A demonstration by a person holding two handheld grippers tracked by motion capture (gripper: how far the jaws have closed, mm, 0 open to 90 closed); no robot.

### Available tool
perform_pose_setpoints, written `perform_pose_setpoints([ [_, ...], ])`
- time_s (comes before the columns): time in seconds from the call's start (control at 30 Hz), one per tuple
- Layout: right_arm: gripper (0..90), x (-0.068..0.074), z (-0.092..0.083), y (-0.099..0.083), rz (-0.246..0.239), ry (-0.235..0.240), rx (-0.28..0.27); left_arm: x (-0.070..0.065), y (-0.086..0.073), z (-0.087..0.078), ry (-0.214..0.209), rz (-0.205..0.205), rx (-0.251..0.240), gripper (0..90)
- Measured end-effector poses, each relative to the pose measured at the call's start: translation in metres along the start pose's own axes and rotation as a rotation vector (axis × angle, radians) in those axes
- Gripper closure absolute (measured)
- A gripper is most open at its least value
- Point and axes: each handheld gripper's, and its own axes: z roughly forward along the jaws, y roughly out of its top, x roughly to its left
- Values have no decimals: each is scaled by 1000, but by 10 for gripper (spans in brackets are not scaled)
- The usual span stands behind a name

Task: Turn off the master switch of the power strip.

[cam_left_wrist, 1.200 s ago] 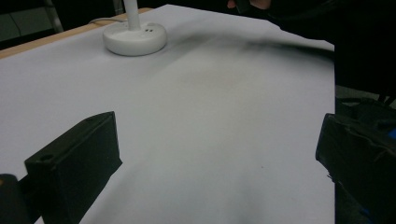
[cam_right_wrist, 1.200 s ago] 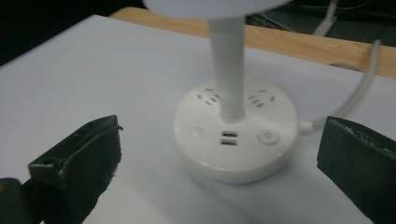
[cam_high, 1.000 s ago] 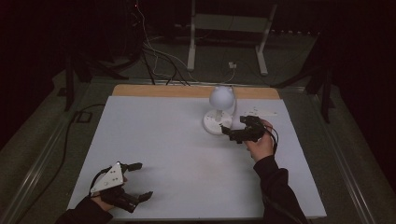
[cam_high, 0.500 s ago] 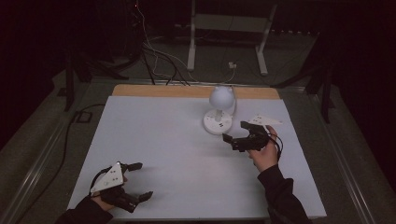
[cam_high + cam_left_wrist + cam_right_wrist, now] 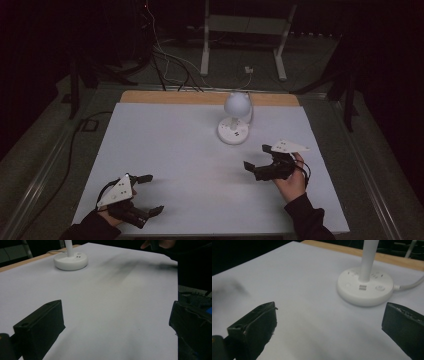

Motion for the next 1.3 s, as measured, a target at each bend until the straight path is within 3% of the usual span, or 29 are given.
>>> perform_pose_setpoints([
  [0.2,0,5,-12,-18,-13,12,17,0,0,0,-1,-3,-2,4],
  [0.43,0,12,-28,-35,-44,-10,21,0,0,1,-1,-6,-2,4],
  [0.57,0,10,-35,-49,-36,11,36,0,0,1,-3,-2,2,4],
  [0.63,0,11,-39,-55,-60,-1,43,0,0,1,-3,-6,-1,4],
  [0.8,0,8,-49,-70,-50,7,57,0,0,1,-2,-5,1,4],
  [0.87,0,7,-52,-75,-52,-6,74,0,0,1,2,-2,6,4],
  [0.93,0,3,-55,-86,-55,-51,115,0,0,1,2,-2,8,4],
  [1.1,0,-3,-59,-95,-36,-78,142,0,0,1,4,-4,9,4],
  [1.3,0,-3,-59,-91,-34,-68,111,0,-1,2,3,-3,12,4],
])
